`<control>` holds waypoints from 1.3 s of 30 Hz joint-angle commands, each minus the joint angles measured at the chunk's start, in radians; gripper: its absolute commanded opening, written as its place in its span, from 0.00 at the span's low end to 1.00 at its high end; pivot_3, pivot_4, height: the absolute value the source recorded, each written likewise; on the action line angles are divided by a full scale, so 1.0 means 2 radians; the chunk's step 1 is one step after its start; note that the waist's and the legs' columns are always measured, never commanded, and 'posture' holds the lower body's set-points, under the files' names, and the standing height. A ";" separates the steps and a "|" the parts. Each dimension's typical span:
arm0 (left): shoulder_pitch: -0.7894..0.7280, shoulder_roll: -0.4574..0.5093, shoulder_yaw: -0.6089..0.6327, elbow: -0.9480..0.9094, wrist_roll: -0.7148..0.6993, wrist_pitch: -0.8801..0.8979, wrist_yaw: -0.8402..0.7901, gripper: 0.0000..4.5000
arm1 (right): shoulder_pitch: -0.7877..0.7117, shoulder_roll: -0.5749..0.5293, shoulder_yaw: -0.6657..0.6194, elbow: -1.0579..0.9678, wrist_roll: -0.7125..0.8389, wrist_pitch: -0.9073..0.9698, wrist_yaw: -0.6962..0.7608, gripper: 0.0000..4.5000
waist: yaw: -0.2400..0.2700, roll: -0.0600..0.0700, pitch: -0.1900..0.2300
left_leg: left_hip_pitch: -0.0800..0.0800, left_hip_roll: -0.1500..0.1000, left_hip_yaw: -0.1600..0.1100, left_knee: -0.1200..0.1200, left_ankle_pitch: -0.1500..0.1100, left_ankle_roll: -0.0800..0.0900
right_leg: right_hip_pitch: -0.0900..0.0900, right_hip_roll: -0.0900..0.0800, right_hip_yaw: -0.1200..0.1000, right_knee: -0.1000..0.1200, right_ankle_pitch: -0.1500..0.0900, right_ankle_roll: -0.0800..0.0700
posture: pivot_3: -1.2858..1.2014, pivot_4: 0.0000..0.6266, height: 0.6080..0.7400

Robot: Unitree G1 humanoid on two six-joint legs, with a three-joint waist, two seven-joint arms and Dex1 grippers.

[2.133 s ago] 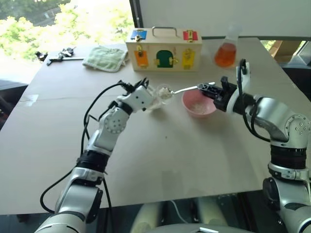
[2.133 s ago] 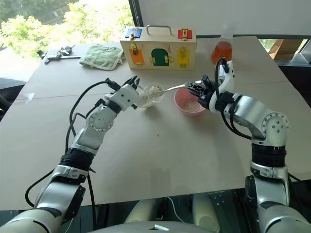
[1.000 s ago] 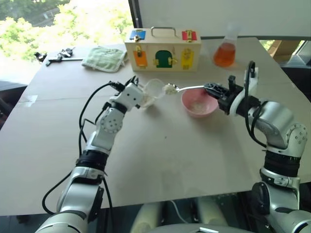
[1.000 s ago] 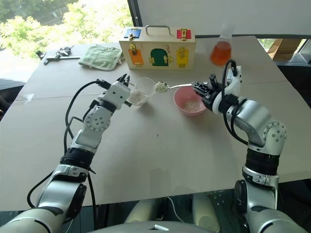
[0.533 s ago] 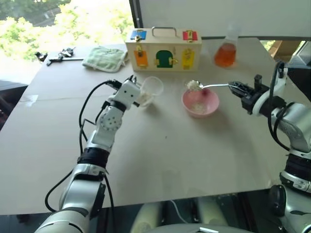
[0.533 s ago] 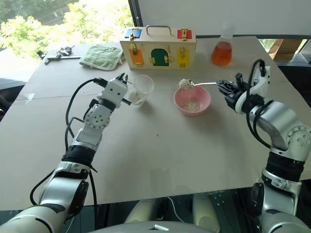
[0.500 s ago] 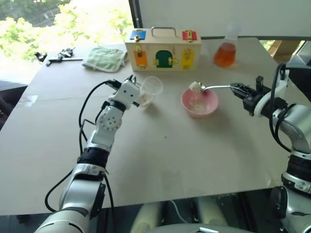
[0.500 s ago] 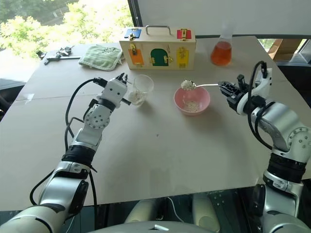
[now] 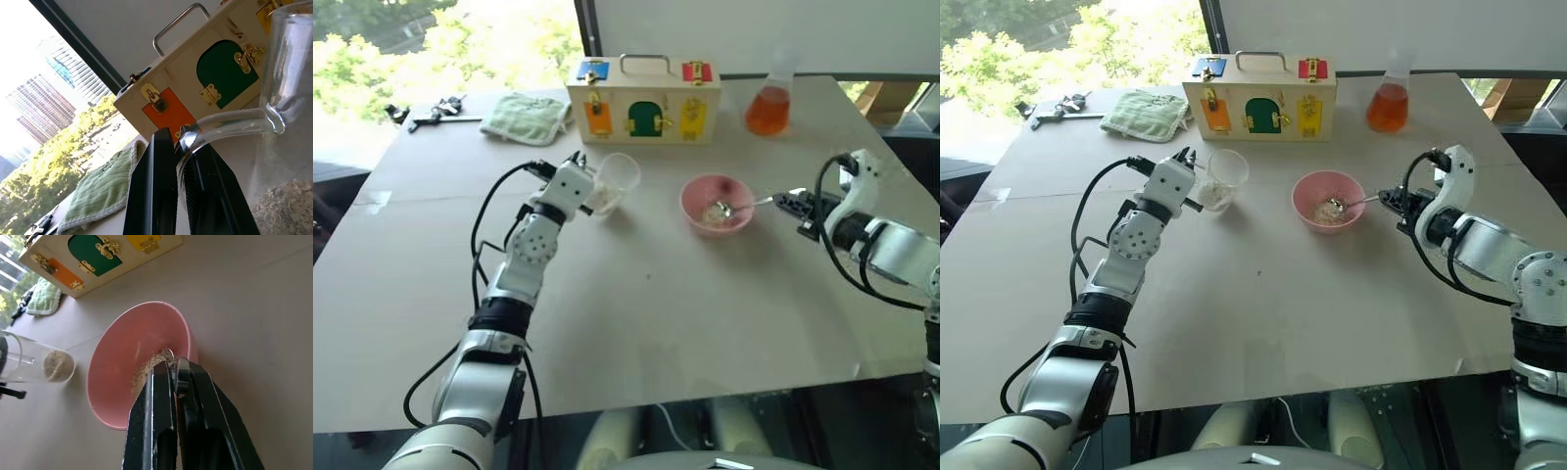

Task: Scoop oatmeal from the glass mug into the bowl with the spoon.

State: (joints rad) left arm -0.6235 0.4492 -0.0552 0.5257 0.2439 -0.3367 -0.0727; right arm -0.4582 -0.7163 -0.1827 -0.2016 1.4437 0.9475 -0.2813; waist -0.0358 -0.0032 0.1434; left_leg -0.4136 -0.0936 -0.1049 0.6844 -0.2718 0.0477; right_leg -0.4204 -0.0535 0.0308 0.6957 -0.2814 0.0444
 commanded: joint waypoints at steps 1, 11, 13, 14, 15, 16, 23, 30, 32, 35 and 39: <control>0.003 0.006 0.009 -0.020 0.001 0.000 0.002 0.01 | -0.004 -0.032 0.024 -0.044 -0.115 -0.042 0.117 0.00 | 0.000 0.000 0.000 | 0.000 0.000 0.000 0.000 0.000 0.000 | 0.000 0.000 0.000 0.000 0.000 0.000 | 0.52 0.24 1.00; 0.007 0.003 0.010 -0.025 0.003 0.003 0.004 0.01 | 0.015 -0.083 0.096 -0.109 -0.363 -0.177 0.340 0.00 | 0.002 0.000 0.000 | 0.000 0.000 0.000 0.000 0.000 0.000 | 0.000 0.000 0.000 0.000 0.000 0.000 | 0.52 0.24 1.00; 0.005 0.002 0.010 -0.024 0.003 0.002 0.004 0.01 | 0.022 -0.101 0.117 -0.105 -0.437 -0.225 0.365 0.00 | 0.003 0.000 0.000 | 0.000 0.000 0.000 0.000 0.000 0.000 | 0.000 0.000 0.000 0.000 0.000 0.000 | 0.52 0.24 1.00; 0.004 0.001 0.010 -0.023 0.003 0.002 0.004 0.01 | 0.024 -0.109 0.126 -0.101 -0.471 -0.247 0.375 0.00 | 0.003 0.000 0.000 | 0.000 0.000 0.000 0.000 0.000 0.000 | 0.000 0.000 0.000 0.000 0.000 0.000 | 0.52 0.24 1.00; 0.004 0.001 0.009 -0.023 0.003 0.002 0.004 0.01 | 0.027 -0.112 0.132 -0.095 -0.499 -0.269 0.383 0.00 | 0.004 0.000 0.000 | 0.000 0.000 0.000 0.000 0.000 0.000 | 0.000 0.000 0.000 0.000 0.000 0.000 | 0.52 0.24 1.00; 0.003 0.000 0.009 -0.023 0.004 0.001 0.004 0.01 | 0.029 -0.112 0.133 -0.089 -0.518 -0.284 0.389 0.00 | 0.004 0.000 0.000 | 0.000 0.000 0.000 0.000 0.000 0.000 | -0.001 0.000 0.000 0.000 0.000 0.000 | 0.52 0.24 1.00; 0.002 -0.002 0.007 -0.022 0.005 -0.001 0.003 0.01 | 0.014 0.030 -0.001 -0.060 -0.332 -0.133 0.292 0.00 | 0.006 -0.001 0.000 | 0.000 0.000 0.000 0.000 0.000 0.000 | -0.001 0.000 0.000 0.000 0.000 0.000 | 0.52 0.24 1.00; 0.000 -0.007 -0.007 -0.031 0.012 -0.012 -0.006 0.01 | -0.071 0.130 -0.093 -0.046 -0.078 -0.017 0.132 0.00 | 0.010 0.000 0.000 | 0.000 0.000 0.000 0.000 0.000 0.000 | -0.001 0.000 0.000 0.000 0.000 0.000 | 0.52 0.24 1.00; -0.003 -0.011 -0.009 -0.031 0.016 -0.008 -0.006 0.01 | -0.082 0.135 -0.087 -0.054 -0.037 -0.003 0.108 0.00 | 0.010 0.000 0.000 | 0.000 0.000 0.000 0.000 0.000 0.000 | -0.001 0.000 0.000 0.000 0.000 0.000 | 0.52 0.24 1.00; -0.015 -0.017 -0.019 -0.028 0.028 -0.008 -0.006 0.01 | -0.088 0.139 -0.054 -0.079 0.002 0.015 0.102 0.00 | 0.012 0.000 0.000 | 0.000 0.000 0.000 0.000 0.000 0.000 | -0.001 0.000 0.000 0.000 0.000 0.000 | 0.52 0.24 1.00; -0.026 -0.030 -0.019 -0.025 0.025 -0.003 -0.003 0.01 | -0.085 0.158 -0.020 -0.091 -0.002 0.008 0.085 0.00 | 0.011 0.000 0.000 | 0.000 0.000 -0.001 0.000 0.000 0.000 | -0.001 0.000 0.000 0.000 0.000 0.000 | 0.52 0.24 1.00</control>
State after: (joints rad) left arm -0.6462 0.3906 -0.0957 0.5012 0.2944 -0.3362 -0.0854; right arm -0.6127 -0.4018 -0.2280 -0.3442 1.4270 0.9776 -0.1018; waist -0.0138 -0.0041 0.1432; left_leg -0.4144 -0.0946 -0.1062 0.6845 -0.2716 0.0472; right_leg -0.4217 -0.0544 0.0301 0.6959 -0.2814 0.0444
